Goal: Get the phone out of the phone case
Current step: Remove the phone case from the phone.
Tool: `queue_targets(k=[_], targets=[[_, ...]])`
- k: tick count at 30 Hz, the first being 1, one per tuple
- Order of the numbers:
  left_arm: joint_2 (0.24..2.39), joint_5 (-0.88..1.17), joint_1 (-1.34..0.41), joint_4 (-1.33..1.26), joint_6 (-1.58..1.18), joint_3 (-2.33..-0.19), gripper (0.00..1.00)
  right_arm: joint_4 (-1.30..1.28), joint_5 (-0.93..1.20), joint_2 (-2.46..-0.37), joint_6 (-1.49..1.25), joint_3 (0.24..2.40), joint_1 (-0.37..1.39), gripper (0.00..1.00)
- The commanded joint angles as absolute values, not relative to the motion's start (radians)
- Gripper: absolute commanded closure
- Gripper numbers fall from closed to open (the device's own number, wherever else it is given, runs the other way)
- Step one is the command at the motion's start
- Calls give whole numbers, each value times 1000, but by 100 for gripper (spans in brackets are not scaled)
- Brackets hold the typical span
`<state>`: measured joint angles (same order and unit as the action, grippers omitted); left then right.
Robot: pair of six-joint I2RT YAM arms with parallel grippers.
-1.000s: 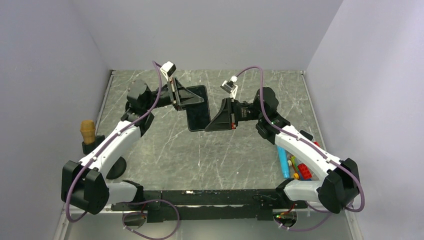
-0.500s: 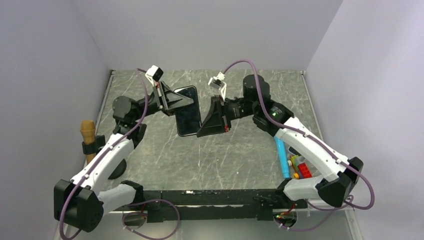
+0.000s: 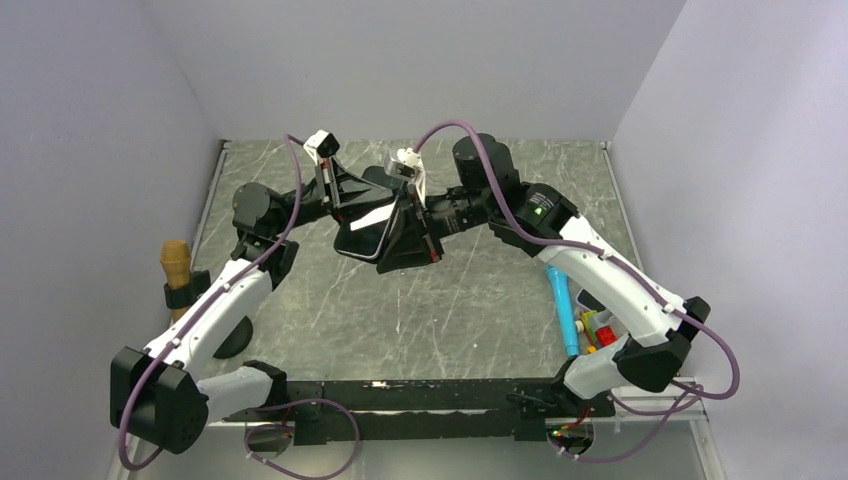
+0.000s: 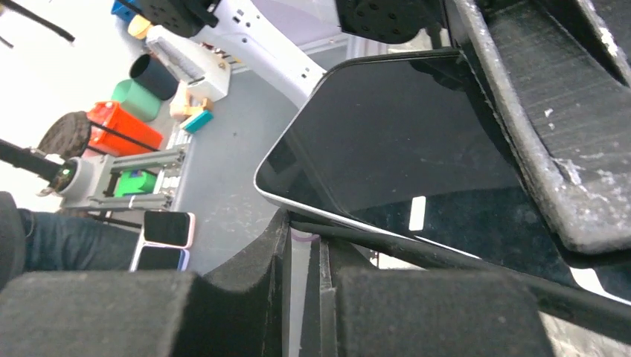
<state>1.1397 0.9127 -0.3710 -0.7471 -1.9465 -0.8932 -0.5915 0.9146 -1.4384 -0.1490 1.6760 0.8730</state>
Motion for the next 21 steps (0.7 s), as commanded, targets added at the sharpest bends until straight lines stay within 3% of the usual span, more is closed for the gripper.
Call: queue_targets(k=[1,5,7,9,12,17,21], targets=[[1128,831,-435,-654,-1942,-897,100,-322,615,-1468,-35,1722,879,100],[1116,749,-436,-707,-1933,-869,100,-200,226,-1366,-223,1532,878,100],[1125,741,-440,-740,-1935,-866,100,-241,-45,-1333,-350,1468,878,100],[1122,717,-443,-759,-1926,-867,100,-318,-168,-1317,-494,1429,873,100],[1115,703,-445,-766,-1859,-892,100,-378,-99,-1319,-608,1391,864,100],[1106,703,-441,-562,-1575,-1019,100,-436,281,-1317,-620,1367,790,100],[1090,638,-432,-413,-1406,-1063,100,-644,426,-1304,-612,1422,728,79]])
